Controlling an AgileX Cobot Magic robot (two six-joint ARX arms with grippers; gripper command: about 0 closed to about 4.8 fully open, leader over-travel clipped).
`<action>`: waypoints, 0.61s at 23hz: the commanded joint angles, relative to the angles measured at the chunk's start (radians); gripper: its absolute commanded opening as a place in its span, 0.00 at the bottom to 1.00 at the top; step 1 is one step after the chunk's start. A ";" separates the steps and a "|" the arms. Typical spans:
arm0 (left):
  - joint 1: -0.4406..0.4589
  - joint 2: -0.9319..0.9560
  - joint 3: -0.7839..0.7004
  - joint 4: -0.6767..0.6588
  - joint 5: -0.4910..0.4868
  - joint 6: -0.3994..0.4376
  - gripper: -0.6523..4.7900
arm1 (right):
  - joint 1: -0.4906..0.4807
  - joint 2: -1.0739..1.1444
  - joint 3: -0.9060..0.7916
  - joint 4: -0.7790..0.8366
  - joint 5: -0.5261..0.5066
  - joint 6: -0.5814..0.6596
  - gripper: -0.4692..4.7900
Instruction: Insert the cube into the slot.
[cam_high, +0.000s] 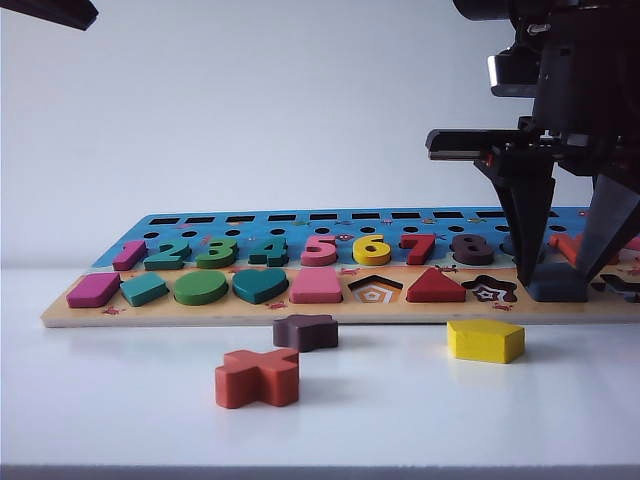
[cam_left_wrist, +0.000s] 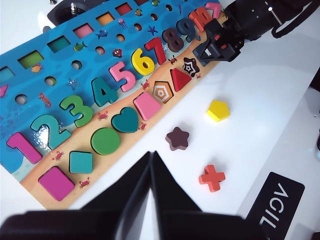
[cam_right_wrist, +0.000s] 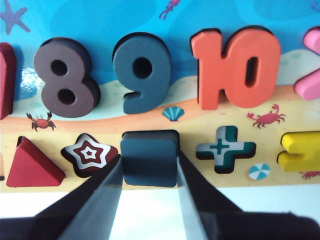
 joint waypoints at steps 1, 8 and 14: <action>-0.001 -0.001 0.005 0.014 0.002 0.006 0.14 | 0.002 0.000 -0.002 0.023 -0.002 -0.024 0.34; -0.001 -0.001 0.005 0.014 0.002 0.006 0.14 | 0.002 -0.020 -0.002 0.005 0.008 -0.024 0.57; -0.001 -0.001 0.005 0.014 0.002 0.006 0.14 | 0.002 -0.057 0.000 -0.004 0.032 -0.023 0.61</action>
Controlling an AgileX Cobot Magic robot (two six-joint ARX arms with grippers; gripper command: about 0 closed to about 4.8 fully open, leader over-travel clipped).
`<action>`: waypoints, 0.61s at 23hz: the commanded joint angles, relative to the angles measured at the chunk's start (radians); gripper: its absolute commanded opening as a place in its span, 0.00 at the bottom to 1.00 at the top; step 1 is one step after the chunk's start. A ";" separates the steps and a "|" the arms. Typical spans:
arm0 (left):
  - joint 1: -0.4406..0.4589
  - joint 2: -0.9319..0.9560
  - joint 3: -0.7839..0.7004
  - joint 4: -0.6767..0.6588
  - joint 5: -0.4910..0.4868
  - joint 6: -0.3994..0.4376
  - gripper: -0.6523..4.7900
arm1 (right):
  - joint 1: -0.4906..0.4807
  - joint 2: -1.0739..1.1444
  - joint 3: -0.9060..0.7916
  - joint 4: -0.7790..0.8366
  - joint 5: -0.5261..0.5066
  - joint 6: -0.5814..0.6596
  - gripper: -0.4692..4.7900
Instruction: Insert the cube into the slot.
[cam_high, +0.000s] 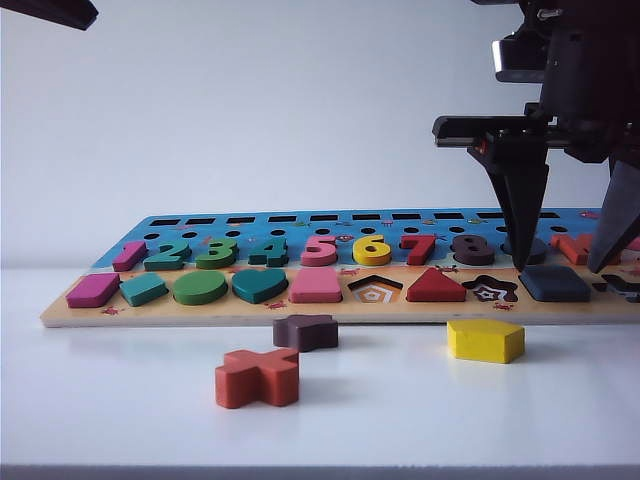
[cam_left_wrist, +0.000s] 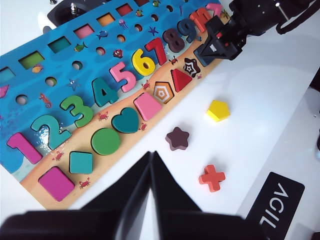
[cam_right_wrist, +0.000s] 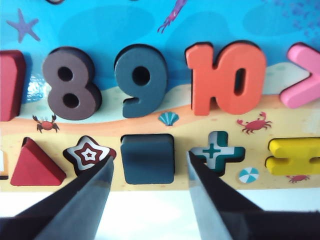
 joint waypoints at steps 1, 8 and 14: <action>-0.001 -0.001 0.005 0.014 0.002 0.006 0.14 | 0.002 -0.030 0.003 0.000 0.006 -0.002 0.61; -0.001 -0.001 0.005 0.014 0.002 0.006 0.14 | 0.029 -0.181 0.003 -0.004 -0.044 0.000 0.60; -0.001 -0.001 0.005 0.014 0.002 0.006 0.14 | 0.070 -0.400 0.004 0.035 -0.036 -0.045 0.60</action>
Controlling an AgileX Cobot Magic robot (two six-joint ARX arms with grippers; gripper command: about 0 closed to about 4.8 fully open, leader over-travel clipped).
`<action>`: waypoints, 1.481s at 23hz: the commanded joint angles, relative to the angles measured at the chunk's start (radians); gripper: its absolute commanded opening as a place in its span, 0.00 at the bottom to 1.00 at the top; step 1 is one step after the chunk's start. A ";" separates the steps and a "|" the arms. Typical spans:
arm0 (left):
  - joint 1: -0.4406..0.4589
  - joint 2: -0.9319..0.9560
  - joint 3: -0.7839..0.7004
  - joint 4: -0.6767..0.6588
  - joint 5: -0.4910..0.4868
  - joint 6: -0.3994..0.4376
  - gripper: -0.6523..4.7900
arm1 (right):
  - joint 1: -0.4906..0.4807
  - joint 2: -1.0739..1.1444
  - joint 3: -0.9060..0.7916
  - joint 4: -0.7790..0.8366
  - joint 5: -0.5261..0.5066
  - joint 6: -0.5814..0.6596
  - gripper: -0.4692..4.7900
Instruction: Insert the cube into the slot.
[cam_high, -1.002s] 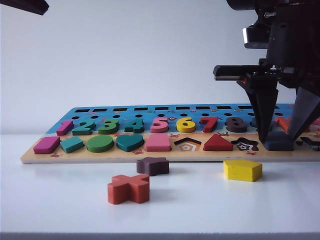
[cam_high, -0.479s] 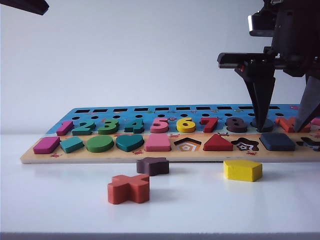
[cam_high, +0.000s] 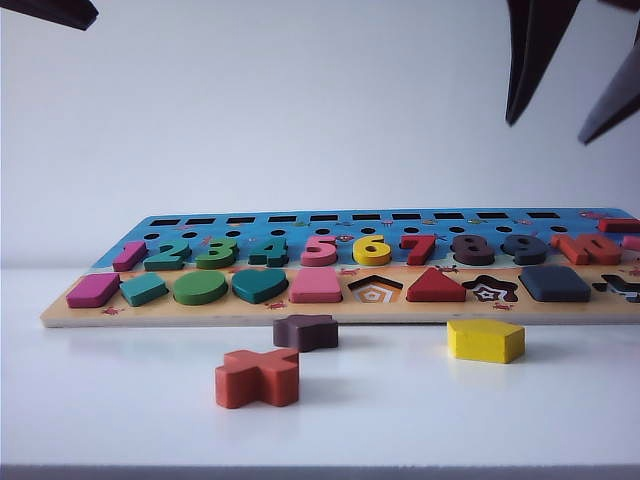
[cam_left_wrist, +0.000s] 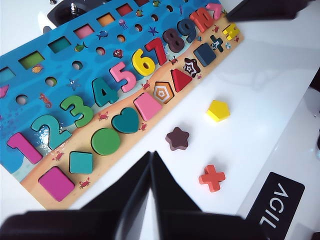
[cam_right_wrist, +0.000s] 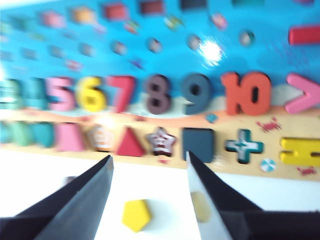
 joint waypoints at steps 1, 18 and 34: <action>-0.001 -0.001 0.005 0.014 0.002 0.006 0.14 | 0.013 -0.105 0.004 0.054 0.008 -0.052 0.60; -0.001 -0.002 0.005 0.014 0.002 0.006 0.14 | 0.016 -0.527 -0.342 0.362 -0.161 -0.229 0.60; -0.001 -0.001 0.005 0.026 0.002 0.006 0.14 | 0.015 -0.917 -0.785 0.620 -0.306 -0.279 0.60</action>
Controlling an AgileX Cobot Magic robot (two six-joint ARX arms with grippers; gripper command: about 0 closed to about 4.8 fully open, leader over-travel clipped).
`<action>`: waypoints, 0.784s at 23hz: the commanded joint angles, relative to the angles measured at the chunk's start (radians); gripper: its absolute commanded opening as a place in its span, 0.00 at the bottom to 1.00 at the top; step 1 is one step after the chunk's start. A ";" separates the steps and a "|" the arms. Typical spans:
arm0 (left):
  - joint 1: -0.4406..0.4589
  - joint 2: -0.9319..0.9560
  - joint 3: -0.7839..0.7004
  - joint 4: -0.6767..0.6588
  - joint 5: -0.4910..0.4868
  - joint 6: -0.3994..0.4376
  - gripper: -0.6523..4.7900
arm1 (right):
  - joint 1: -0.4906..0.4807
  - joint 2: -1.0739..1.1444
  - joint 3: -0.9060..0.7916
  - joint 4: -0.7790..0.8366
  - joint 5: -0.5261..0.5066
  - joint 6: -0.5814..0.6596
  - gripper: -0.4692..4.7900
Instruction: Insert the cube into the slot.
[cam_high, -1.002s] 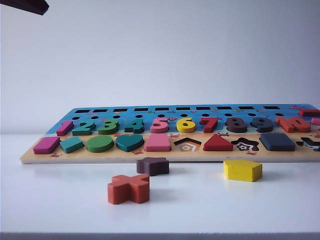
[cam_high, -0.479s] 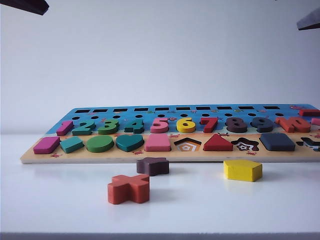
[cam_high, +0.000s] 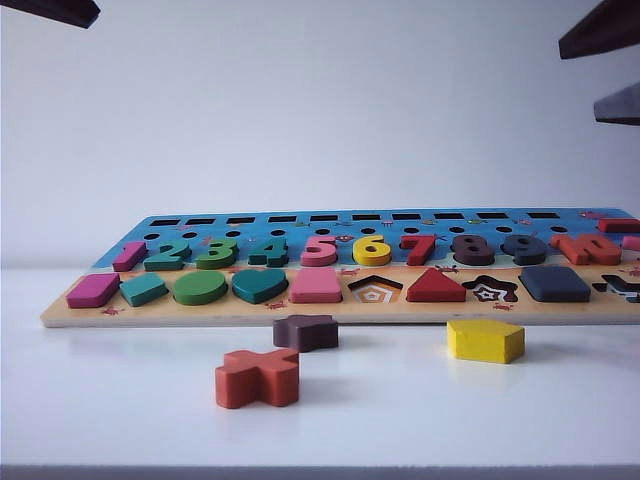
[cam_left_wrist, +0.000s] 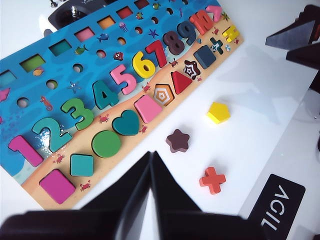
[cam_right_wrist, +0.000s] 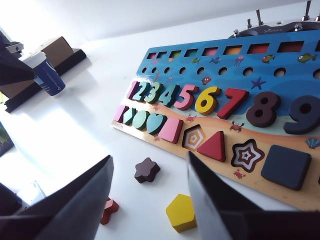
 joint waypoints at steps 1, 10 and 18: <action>-0.001 -0.001 0.005 0.017 0.002 0.006 0.14 | 0.000 -0.113 -0.053 0.014 0.002 -0.013 0.60; -0.001 -0.002 0.005 0.020 0.002 0.006 0.14 | -0.006 -0.152 -0.174 0.007 -0.083 -0.016 0.57; 0.093 -0.051 0.004 0.046 -0.024 0.006 0.14 | -0.007 -0.152 -0.187 0.039 0.230 -0.043 0.07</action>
